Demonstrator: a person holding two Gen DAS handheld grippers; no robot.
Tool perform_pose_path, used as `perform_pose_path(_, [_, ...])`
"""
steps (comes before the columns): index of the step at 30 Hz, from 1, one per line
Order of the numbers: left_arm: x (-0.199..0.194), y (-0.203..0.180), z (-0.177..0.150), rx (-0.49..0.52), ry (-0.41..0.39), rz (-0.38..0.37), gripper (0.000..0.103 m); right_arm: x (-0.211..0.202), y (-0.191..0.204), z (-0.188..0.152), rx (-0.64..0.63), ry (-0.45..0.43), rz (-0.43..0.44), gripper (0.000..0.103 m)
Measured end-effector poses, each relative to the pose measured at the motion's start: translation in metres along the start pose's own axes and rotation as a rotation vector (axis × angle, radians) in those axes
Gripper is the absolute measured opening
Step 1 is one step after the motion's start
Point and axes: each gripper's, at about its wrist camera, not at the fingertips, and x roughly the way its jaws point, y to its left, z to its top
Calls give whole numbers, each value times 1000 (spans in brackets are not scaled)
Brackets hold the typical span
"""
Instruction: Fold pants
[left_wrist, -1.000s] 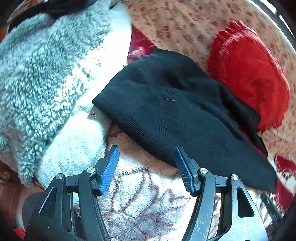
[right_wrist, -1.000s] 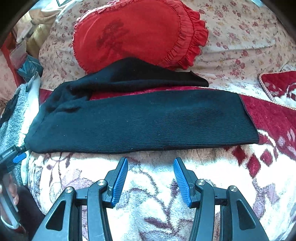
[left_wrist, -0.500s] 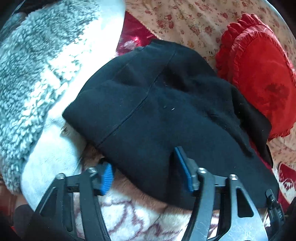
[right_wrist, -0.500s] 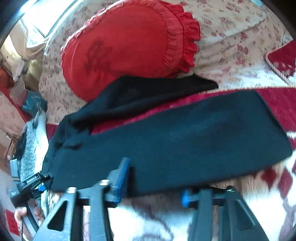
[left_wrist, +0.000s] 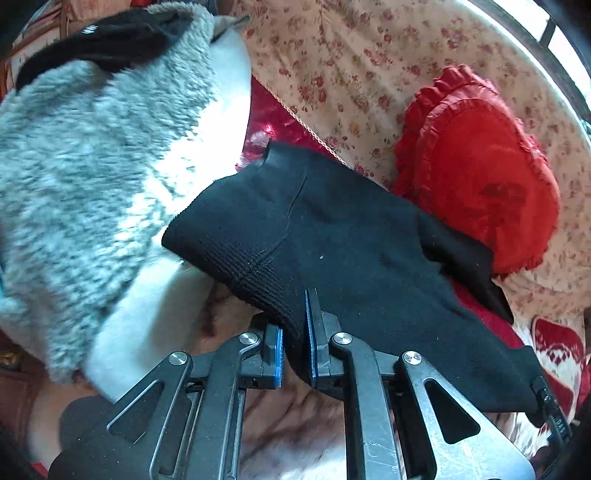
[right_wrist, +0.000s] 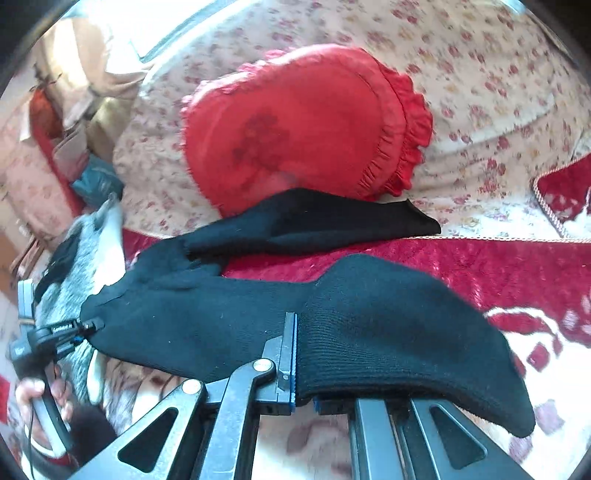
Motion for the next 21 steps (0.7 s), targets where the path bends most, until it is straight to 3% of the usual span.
perform_pose_path(4, [7,16,-20,9,78,40,9,-17,-1,-20,-17,36,21,5])
perform_pose_path(6, [17,21,-33,22,116,62,9,-4,-7,-36,-24,125,-9,7])
perform_pose_path(9, [22,23,-42,48,140,87,13,8,-31,-55,60,222,-34,19])
perform_pose_path(14, [1,27,-40,56,105,100,17,-17,-72,-56,189,161,-67,35])
perform_pose_path(18, [-17,21,-42,82,58,132,17,-19,-104,-49,281,105,-118,33])
perform_pose_path(19, [-21,18,-43,90,50,137,17,-17,-107,-47,287,100,-148,18])
perform_pose_path(20, [-26,18,-43,96,42,140,17,-19,-108,-44,275,94,-184,11])
perform_pose_path(21, [-31,17,-42,101,29,142,17,-24,-106,-41,247,76,-203,10])
